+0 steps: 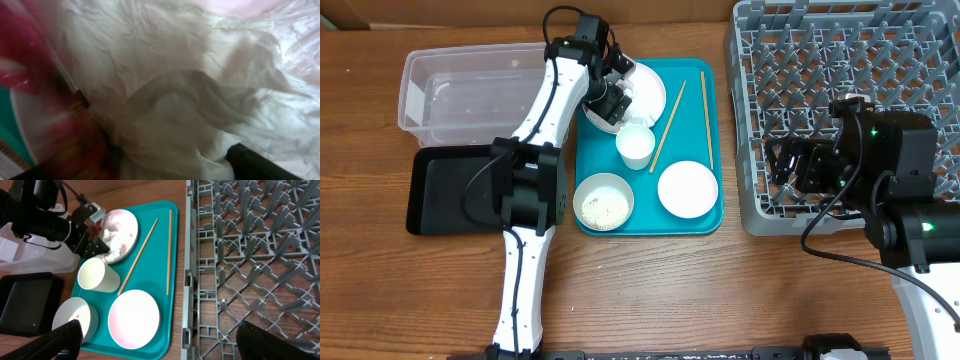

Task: Sort waste into correct bins and load items into the dishwasher
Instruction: 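Reach the left gripper to the plate and grasp the red wrapper and tissue, then carry the wrapper and tissue left and drop them into the clear bin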

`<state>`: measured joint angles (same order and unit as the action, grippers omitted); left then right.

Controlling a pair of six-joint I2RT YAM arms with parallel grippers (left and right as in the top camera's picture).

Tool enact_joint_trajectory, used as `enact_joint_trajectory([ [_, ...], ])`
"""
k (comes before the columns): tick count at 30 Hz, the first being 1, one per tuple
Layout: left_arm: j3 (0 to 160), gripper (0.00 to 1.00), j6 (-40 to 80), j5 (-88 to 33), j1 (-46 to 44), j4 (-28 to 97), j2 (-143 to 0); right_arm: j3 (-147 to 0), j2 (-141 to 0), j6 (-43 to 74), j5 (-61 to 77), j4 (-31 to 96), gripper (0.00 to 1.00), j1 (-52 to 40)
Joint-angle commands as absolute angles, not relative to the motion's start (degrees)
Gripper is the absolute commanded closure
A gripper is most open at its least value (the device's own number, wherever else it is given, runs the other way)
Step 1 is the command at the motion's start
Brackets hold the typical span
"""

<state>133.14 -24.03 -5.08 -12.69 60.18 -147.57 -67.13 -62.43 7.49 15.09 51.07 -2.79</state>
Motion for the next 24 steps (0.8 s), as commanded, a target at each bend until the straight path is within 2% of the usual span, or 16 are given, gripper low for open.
enact_joint_trajectory([
  [1,134.3,0.32,-24.0,-4.4,-13.7,60.1,-148.4,-68.4,-62.4,7.5,15.6,50.9,0.0,-3.3],
  [4,134.3,0.55,-24.0,-4.4,-13.9,59.8,-148.4,-68.4,-62.4,7.5,15.6,50.9,0.0,-3.3],
  [6,134.3,0.75,-24.0,-4.5,-13.9,59.7,-148.4,-68.4,-62.4,7.5,15.6,50.9,0.0,-3.3],
  [7,134.3,0.89,-24.0,-4.4,-13.9,59.6,-148.4,-68.4,-62.4,7.5,15.6,50.9,0.0,-3.3],
  [8,134.3,0.96,-24.0,-4.5,-13.9,59.6,-148.4,-68.4,-62.4,7.5,15.6,50.9,0.0,-3.3],
  [14,138.2,0.96,-18.7,-4.5,-13.9,61.4,-147.9,-68.4,-62.4,7.5,15.6,50.9,0.0,-3.3],
  [24,167.4,0.96,0.5,-8.5,-9.0,77.0,-142.9,-68.4,-62.4,7.5,15.6,51.3,0.0,-3.3],
])
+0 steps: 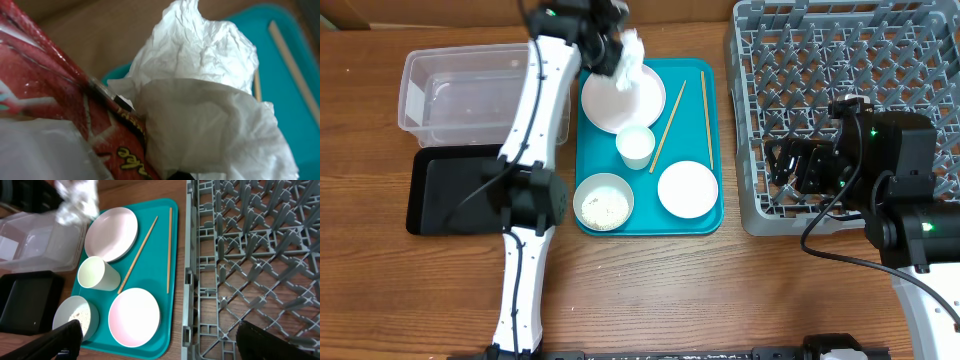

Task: Sort waste into correct bins and load items into the dishwasher
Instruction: 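Carry the wrapper and tissue left and drop them into the clear bin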

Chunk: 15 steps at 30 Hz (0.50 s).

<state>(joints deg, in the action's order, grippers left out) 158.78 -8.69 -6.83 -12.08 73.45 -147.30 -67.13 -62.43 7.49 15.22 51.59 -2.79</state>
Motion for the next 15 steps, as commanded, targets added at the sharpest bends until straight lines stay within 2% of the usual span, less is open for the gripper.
enact_joint_trajectory([
  [1,168.8,0.96,0.8,-8.2,-8.3,78.1,-142.7,-68.4,-62.4,7.5,15.6,51.3,0.0,-3.3],
  [7,165.7,0.96,7.3,8.3,-2.0,84.4,-142.9,-68.4,-62.4,7.5,15.6,52.2,0.0,-3.3],
  [12,154.9,0.96,12.1,7.4,1.3,80.7,-142.9,-68.4,-62.4,7.5,15.6,52.2,0.0,-3.3],
  [13,152.6,0.95,12.1,7.1,1.7,79.4,-142.9,-68.4,-62.4,7.5,15.6,52.2,0.0,-3.3],
  [15,147.8,0.85,12.0,6.3,2.4,76.4,-142.9,-68.4,-62.4,7.5,15.6,52.2,0.0,-3.3],
])
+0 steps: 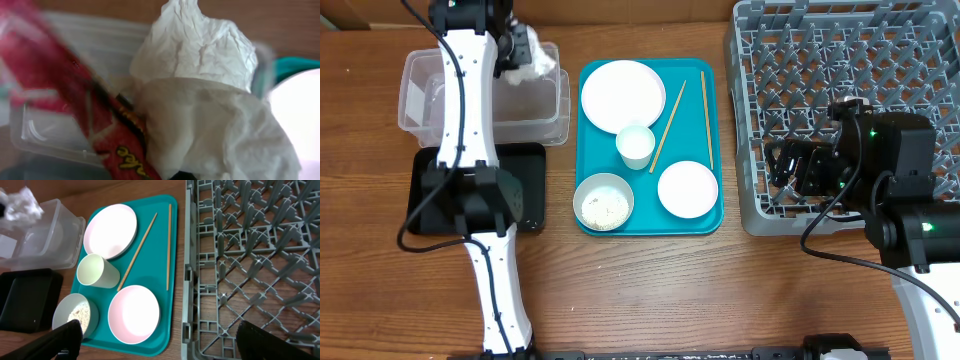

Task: Sort waste into correct bins and load items into the dishwasher
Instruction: 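Carry the wrapper and tissue left and drop them into the clear bin, then grasp the rice bowl rim with the left gripper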

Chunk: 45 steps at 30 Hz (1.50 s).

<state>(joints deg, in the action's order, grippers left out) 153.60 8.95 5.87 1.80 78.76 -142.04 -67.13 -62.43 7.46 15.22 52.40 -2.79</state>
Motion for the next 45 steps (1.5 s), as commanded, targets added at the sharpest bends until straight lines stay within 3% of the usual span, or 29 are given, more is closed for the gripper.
enact_joint_trajectory([
  [1,146.0,0.75,12.0,6.1,2.7,75.4,-142.9,-68.4,-62.4,7.5,15.6,52.2,0.0,-3.3],
  [5,144.8,0.4,11.1,2.9,3.0,74.7,-142.8,-68.4,-62.4,7.5,15.6,52.1,0.0,-3.3],
  [12,156.3,0.12,9.1,0.0,3.0,83.1,-142.6,-68.4,-62.4,7.5,15.6,51.8,0.0,-3.3],
  [19,176.5,0.11,4.4,-1.7,3.1,96.8,-142.3,-68.4,-62.4,7.5,15.6,51.8,0.0,-3.3],
  [22,178.7,0.09,2.7,-7.7,2.8,96.8,-139.2,-68.4,-62.4,7.5,15.6,51.8,0.0,-3.3],
  [26,177.6,0.13,2.5,-14.6,2.5,96.8,-134.2,-68.4,-62.4,7.5,16.1,52.2,0.0,-3.3],
  [38,144.7,0.16,2.1,-17.9,-4.2,96.8,-114.8,-68.4,-62.4,7.5,16.2,52.8,0.0,-3.3],
  [45,126.8,0.19,2.1,-17.2,-12.1,96.8,-112.3,-68.4,-62.4,7.5,16.2,52.0,0.0,-3.3],
])
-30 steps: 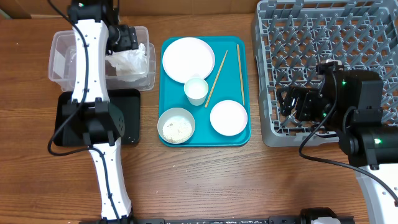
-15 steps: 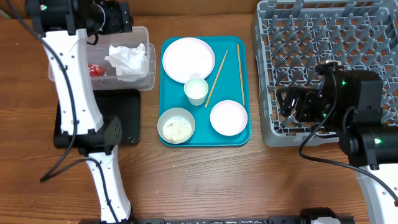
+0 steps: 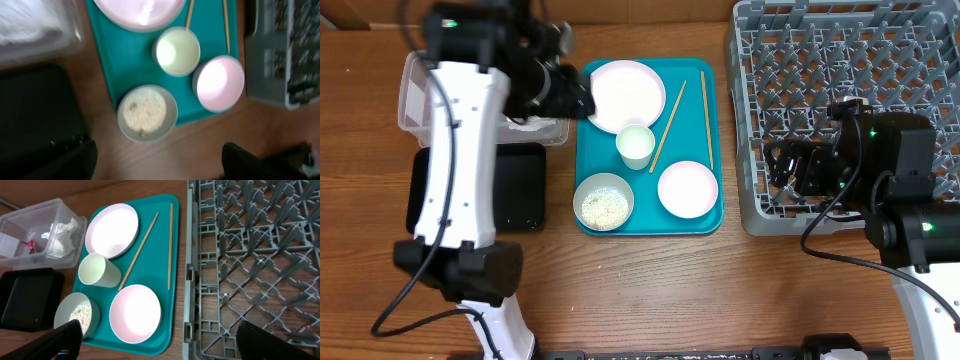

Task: Sort waste into correct bins and load items into the dishwasher
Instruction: 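Grasp the rice bowl rim with the left gripper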

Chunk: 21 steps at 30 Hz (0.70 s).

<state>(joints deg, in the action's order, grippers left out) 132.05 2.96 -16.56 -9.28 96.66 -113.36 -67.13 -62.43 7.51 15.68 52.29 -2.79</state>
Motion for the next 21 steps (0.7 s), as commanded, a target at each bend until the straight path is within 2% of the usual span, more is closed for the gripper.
enact_joint_trajectory([
  [1,124.3,0.2,2.1,-16.6,-13.5,96.8,-112.3,-68.4,-62.4,7.5,16.2,52.0,0.0,-3.3],
  [3,119.1,0.25,2.9,-14.5,-16.3,95.6,-112.3,-68.4,-62.5,7.5,16.2,52.1,0.0,-3.3],
  [6,111.8,0.27,5.9,-11.3,-20.3,90.7,-112.3,-68.4,-62.5,7.5,16.2,52.9,0.0,-3.3],
  [12,99.2,0.42,5.9,-11.4,-26.0,76.9,-112.3,-68.3,-62.5,7.5,16.2,54.9,0.0,-3.3],
  [16,93.7,0.51,6.1,-9.6,-27.7,72.7,-112.3,-68.3,-62.5,7.5,16.2,55.2,0.0,-3.3],
  [19,90.5,0.65,8.1,-7.8,-27.8,70.8,-112.3,-68.3,-62.5,7.5,16.2,55.2,0.0,-3.3],
  [21,88.1,0.67,10.0,-6.8,-27.8,68.6,-112.3,-68.3,-62.5,7.5,16.2,55.2,0.0,-3.3],
])
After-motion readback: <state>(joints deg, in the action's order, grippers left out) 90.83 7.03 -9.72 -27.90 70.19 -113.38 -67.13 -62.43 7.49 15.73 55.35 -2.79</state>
